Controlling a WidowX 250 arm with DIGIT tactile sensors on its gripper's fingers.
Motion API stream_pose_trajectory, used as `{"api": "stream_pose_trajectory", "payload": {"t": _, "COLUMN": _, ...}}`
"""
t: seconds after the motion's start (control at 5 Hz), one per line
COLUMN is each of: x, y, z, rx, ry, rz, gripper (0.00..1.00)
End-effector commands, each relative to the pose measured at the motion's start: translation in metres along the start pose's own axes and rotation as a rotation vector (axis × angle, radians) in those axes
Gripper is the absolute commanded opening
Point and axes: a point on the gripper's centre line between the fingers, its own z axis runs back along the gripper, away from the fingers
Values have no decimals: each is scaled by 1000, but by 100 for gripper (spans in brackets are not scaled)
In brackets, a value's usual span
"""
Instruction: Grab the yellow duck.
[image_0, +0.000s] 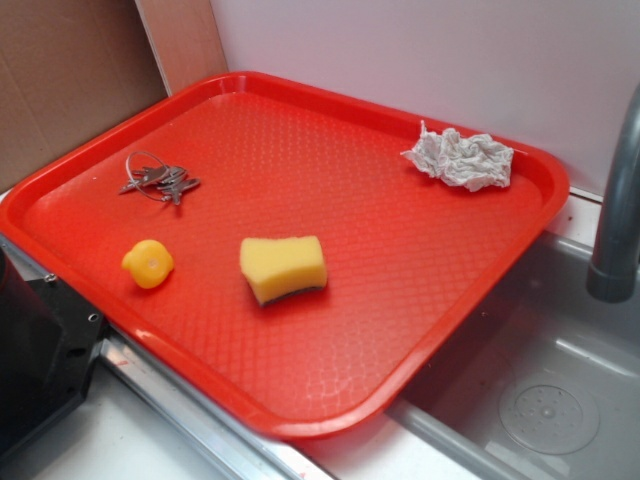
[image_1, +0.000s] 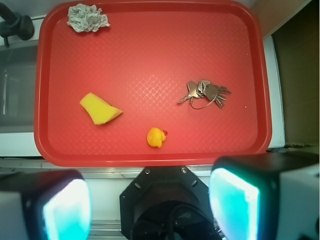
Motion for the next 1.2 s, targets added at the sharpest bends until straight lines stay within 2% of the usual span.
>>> {"api": "stream_pose_trajectory", "payload": {"t": 0.0, "x": 0, "y": 0, "z": 0, "rx": 0, "ry": 0, "rz": 0, "gripper": 100}}
{"api": "stream_pose_trajectory", "payload": {"t": 0.4, "x": 8, "y": 10, "z": -33, "rx": -30, "ry": -54, "rz": 48, "gripper": 100}}
{"api": "stream_pose_trajectory", "payload": {"t": 0.6, "x": 10, "y": 12, "z": -58, "rx": -40, "ry": -58, "rz": 50, "gripper": 100}}
{"api": "stream_pose_trajectory", "payload": {"t": 1.0, "x": 9, "y": 17, "z": -110, "rx": 10, "ry": -4, "rz": 2, "gripper": 100}}
